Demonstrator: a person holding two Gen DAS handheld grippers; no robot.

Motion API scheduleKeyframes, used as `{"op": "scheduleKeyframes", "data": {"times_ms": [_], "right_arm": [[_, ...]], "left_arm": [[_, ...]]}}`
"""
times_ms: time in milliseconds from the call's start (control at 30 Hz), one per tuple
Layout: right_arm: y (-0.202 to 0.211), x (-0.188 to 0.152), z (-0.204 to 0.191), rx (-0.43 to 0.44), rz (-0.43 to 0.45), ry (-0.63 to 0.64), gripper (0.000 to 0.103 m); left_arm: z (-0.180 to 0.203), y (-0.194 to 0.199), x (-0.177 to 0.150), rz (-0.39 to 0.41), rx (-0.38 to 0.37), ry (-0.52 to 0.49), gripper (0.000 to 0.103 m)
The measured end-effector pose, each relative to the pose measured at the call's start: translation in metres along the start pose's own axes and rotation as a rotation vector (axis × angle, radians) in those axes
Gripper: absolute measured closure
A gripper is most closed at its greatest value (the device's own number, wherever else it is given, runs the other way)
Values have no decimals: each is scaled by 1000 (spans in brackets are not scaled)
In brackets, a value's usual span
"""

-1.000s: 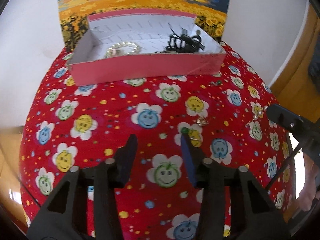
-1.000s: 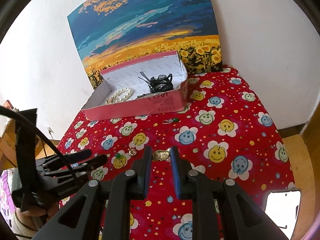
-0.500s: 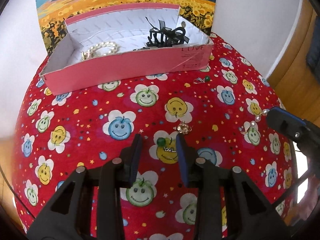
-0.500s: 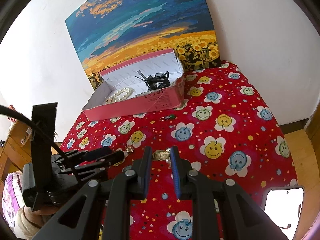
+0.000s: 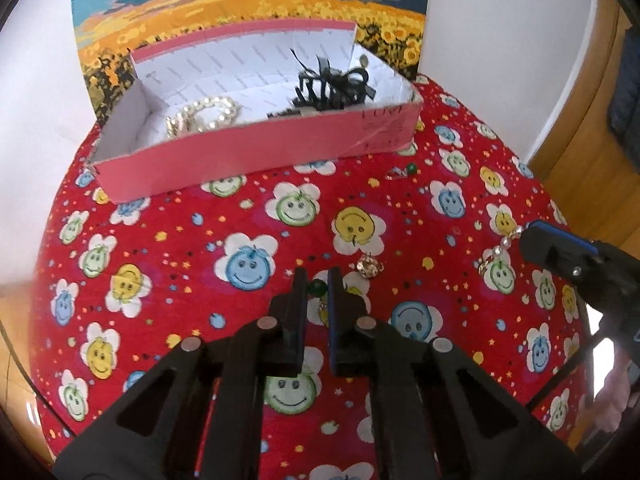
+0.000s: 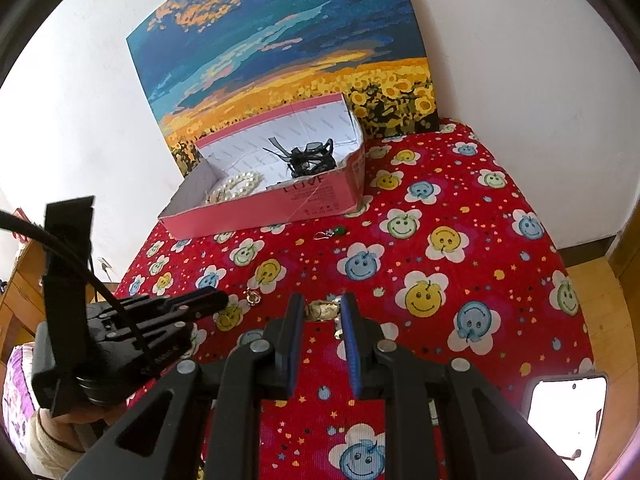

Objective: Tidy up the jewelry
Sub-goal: 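Grasp the green-stone gold pin with the left tool while the right tool holds the brooch, then lower the pin and brooch into the pink box and open both tools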

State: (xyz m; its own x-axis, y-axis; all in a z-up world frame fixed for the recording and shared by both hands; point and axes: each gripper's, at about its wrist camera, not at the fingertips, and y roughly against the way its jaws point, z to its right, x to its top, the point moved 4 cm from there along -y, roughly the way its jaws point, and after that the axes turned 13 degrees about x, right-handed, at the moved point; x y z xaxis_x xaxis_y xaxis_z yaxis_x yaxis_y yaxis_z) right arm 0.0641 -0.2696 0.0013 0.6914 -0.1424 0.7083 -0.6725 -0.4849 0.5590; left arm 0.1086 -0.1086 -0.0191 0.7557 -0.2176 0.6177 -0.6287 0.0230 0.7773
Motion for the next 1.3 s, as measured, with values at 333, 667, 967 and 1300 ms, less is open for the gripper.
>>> {"op": "scheduleKeyframes", "data": {"times_ms": [333,667,967,1300], "right_arm": [[-4,12,-10,-16,-10,38,82],[-9,43,-32,-28,-1,96,82],[-29,86,-51,-28,19,142,82],[-68,116,-51,-22,19,121,82]], "left_arm": [[-34,24,25,85,32,37,102],[-66,19,67,144,61,88,102],[-81,2,104,182,95,114,102],[-98,-42,112,151,150,163,102]]}}
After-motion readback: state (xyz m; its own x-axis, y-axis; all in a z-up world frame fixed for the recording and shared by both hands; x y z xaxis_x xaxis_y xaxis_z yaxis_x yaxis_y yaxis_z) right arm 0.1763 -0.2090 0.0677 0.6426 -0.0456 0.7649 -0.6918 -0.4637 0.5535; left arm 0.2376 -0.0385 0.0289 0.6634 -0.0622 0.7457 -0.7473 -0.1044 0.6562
